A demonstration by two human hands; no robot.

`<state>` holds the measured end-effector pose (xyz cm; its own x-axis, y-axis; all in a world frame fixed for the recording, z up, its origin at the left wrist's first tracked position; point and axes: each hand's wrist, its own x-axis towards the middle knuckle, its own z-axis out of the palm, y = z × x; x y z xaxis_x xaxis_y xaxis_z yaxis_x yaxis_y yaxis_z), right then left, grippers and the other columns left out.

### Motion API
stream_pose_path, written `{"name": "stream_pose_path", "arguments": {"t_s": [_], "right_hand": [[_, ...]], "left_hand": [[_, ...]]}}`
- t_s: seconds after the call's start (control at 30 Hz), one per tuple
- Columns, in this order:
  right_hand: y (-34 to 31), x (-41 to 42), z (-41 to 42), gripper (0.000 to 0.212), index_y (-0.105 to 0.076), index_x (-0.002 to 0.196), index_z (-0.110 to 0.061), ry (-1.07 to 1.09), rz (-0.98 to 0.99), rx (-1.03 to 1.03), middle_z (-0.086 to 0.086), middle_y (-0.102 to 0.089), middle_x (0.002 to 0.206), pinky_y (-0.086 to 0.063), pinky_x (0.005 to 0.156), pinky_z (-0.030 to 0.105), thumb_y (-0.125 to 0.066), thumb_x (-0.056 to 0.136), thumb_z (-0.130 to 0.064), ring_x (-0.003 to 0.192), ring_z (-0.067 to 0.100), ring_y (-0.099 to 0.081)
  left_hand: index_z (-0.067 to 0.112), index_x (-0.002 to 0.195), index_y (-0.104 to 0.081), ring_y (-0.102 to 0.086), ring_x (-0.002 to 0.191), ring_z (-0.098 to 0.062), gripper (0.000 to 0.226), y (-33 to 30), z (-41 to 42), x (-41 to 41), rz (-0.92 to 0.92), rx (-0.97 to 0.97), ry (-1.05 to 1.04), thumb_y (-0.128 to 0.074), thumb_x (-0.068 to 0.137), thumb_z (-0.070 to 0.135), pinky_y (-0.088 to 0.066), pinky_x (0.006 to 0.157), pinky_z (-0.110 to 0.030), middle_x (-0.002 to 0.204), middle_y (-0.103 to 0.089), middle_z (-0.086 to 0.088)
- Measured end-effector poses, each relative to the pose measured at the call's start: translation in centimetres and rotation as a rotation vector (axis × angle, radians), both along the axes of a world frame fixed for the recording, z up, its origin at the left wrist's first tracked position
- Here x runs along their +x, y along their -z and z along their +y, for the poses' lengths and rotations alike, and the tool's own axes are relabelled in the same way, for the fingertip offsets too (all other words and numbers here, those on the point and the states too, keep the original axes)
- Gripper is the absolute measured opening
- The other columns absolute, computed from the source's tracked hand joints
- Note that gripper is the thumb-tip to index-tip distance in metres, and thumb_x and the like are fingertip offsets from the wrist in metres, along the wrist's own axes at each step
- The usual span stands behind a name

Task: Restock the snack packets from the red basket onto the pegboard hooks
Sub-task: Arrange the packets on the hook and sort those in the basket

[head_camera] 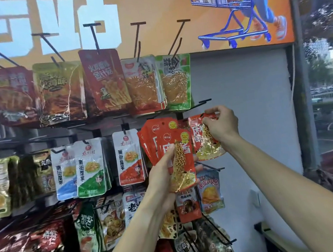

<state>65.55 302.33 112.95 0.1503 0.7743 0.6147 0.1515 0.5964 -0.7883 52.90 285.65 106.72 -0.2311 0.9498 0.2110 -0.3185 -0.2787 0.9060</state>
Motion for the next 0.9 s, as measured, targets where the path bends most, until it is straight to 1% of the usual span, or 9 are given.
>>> {"name": "stream_pose_path", "arguments": {"t_s": [0.17,0.33,0.43,0.53,0.6,0.63,0.7,0.77,0.9], "right_hand": [[-0.3,-3.8,3.0,0.025,-0.069,0.115,-0.017,0.034,-0.115,-0.067,0.005,-0.073,0.118,-0.049,0.087,0.032,-0.075,0.091,-0.018,0.112,0.028,-0.067],[0.5,-4.9,4.5,0.026,-0.069,0.110,-0.016,0.007,-0.115,-0.113,0.006,-0.074,0.115,-0.054,0.093,0.039,-0.077,0.086,-0.019,0.111,0.029,-0.067],[2.3,-2.6,2.7,0.021,-0.074,0.110,-0.017,-0.009,0.060,-0.144,0.005,-0.073,0.118,-0.053,0.088,0.035,-0.076,0.092,-0.027,0.107,0.023,-0.067],[4.7,-0.6,-2.6,0.030,-0.076,0.099,-0.011,-0.311,0.279,-0.209,0.005,-0.079,0.093,-0.063,0.079,0.036,-0.075,0.093,-0.041,0.086,0.018,-0.074],[6.2,-0.1,-5.8,0.033,-0.076,0.101,-0.009,-0.495,0.264,-0.252,0.005,-0.080,0.091,-0.064,0.073,0.035,-0.079,0.089,-0.039,0.082,0.019,-0.077],[6.7,-0.1,-6.6,0.031,-0.076,0.105,-0.008,-0.541,0.257,-0.255,0.005,-0.081,0.094,-0.065,0.076,0.037,-0.082,0.088,-0.033,0.085,0.020,-0.078],[7.0,-0.3,-7.4,0.024,-0.076,0.104,-0.006,-0.554,0.290,-0.237,0.007,-0.080,0.096,-0.064,0.083,0.042,-0.083,0.087,-0.022,0.090,0.023,-0.078],[6.8,-0.6,-7.4,0.018,-0.075,0.100,-0.004,-0.523,0.348,-0.227,0.010,-0.080,0.094,-0.065,0.080,0.041,-0.082,0.088,-0.017,0.088,0.024,-0.078],[6.1,-1.1,-6.2,0.015,-0.076,0.092,-0.010,-0.401,0.382,-0.189,0.005,-0.080,0.088,-0.064,0.081,0.049,-0.084,0.087,-0.022,0.085,0.024,-0.078]], "left_hand": [[0.011,0.126,-0.074,-0.073,0.110,-0.046,0.041,0.0,0.8,0.1,-0.007,-0.004,0.006,-0.067,0.100,0.042,-0.063,0.076,-0.041,0.115,-0.076,-0.024],[0.012,0.132,-0.069,-0.075,0.107,-0.044,0.047,0.4,1.4,-0.1,-0.010,-0.024,0.007,-0.073,0.095,0.041,-0.062,0.069,-0.038,0.117,-0.077,-0.021],[0.012,0.132,-0.068,-0.074,0.108,-0.045,0.048,0.6,1.7,-0.1,-0.015,-0.018,0.002,-0.076,0.094,0.040,-0.061,0.071,-0.038,0.117,-0.077,-0.020],[0.012,0.132,-0.066,-0.076,0.103,-0.042,0.049,0.4,1.9,0.4,-0.026,-0.019,-0.020,-0.078,0.093,0.037,-0.062,0.071,-0.039,0.116,-0.078,-0.018],[0.011,0.131,-0.067,-0.077,0.100,-0.039,0.049,0.4,2.2,0.9,-0.028,-0.022,-0.047,-0.080,0.091,0.037,-0.062,0.072,-0.040,0.113,-0.079,-0.016],[0.010,0.130,-0.068,-0.078,0.100,-0.037,0.050,0.4,2.4,1.2,-0.028,-0.021,-0.064,-0.081,0.090,0.037,-0.062,0.074,-0.041,0.112,-0.079,-0.015],[0.011,0.127,-0.072,-0.079,0.099,-0.034,0.049,0.3,2.6,1.6,-0.026,-0.024,-0.085,-0.080,0.090,0.042,-0.062,0.077,-0.042,0.110,-0.080,-0.013],[0.016,0.123,-0.076,-0.079,0.098,-0.031,0.047,0.2,2.4,2.0,-0.043,-0.033,-0.061,-0.072,0.093,0.053,-0.063,0.080,-0.043,0.111,-0.080,-0.011],[0.022,0.122,-0.077,-0.079,0.089,-0.027,0.050,-0.3,2.2,2.0,-0.055,-0.025,-0.029,-0.062,0.096,0.062,-0.064,0.068,-0.040,0.111,-0.081,-0.009]]}}
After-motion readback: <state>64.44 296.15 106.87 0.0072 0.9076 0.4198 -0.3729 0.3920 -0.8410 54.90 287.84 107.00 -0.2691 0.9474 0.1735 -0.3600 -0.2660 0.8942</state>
